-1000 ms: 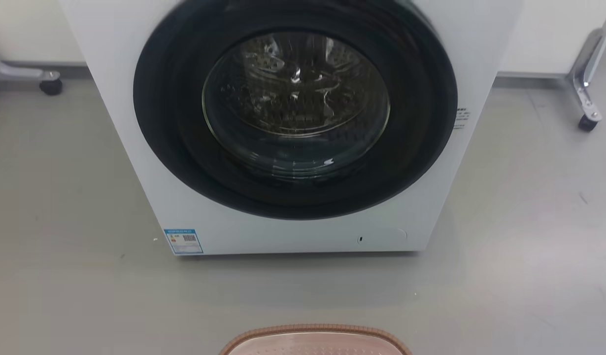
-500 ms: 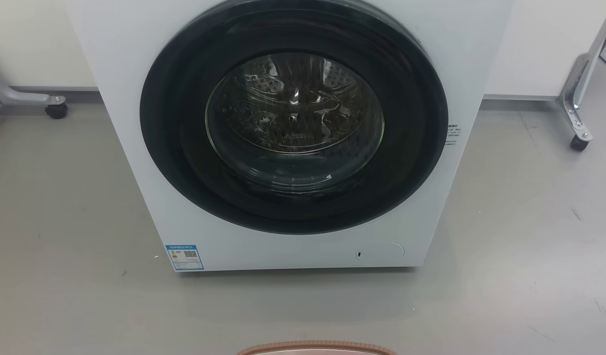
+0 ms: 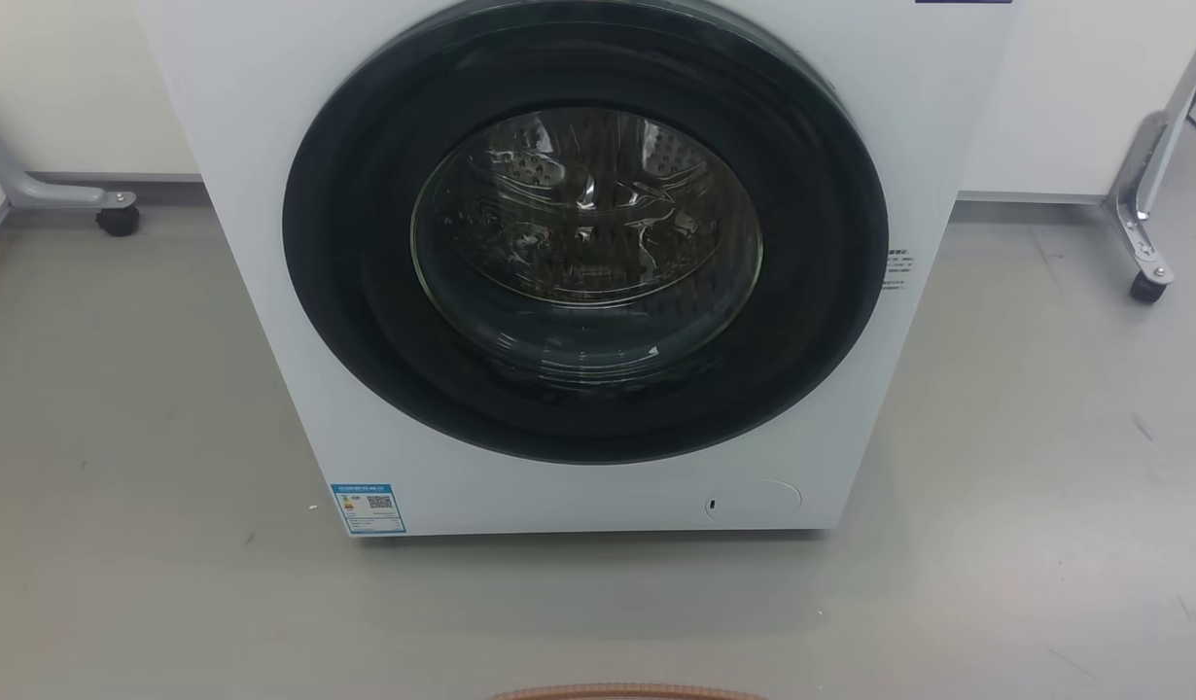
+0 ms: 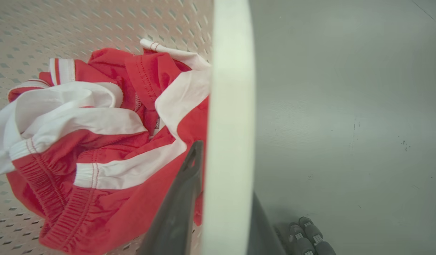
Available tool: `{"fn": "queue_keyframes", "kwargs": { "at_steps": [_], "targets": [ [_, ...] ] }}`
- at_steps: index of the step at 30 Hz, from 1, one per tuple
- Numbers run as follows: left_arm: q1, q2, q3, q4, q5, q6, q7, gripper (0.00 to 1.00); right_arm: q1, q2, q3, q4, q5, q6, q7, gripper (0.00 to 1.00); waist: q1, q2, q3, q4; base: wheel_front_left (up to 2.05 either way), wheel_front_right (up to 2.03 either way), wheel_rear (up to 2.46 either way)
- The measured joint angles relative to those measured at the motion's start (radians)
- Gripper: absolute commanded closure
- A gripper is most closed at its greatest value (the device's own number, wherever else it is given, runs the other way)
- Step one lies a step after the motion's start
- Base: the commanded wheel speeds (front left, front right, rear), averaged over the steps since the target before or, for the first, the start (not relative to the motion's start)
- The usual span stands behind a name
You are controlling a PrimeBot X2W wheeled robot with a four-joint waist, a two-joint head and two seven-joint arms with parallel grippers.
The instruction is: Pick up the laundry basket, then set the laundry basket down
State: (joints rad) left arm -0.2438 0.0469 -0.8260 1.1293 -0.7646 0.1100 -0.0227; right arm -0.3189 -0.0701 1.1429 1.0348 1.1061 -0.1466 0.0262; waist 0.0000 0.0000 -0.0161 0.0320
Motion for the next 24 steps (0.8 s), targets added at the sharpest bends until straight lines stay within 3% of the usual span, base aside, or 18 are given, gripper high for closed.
{"fn": "queue_keyframes", "kwargs": {
  "at_steps": [24],
  "targets": [
    [-0.002, 0.000, -0.017, -0.004, -0.032, 0.004, -0.006, 1.00, -0.017, 0.003, 0.026, 0.017, 0.031, 0.000, -0.003, 1.00, 0.0000, 0.0000, 0.009, -0.002, 0.00, 0.00, 0.00]
  ]
}}
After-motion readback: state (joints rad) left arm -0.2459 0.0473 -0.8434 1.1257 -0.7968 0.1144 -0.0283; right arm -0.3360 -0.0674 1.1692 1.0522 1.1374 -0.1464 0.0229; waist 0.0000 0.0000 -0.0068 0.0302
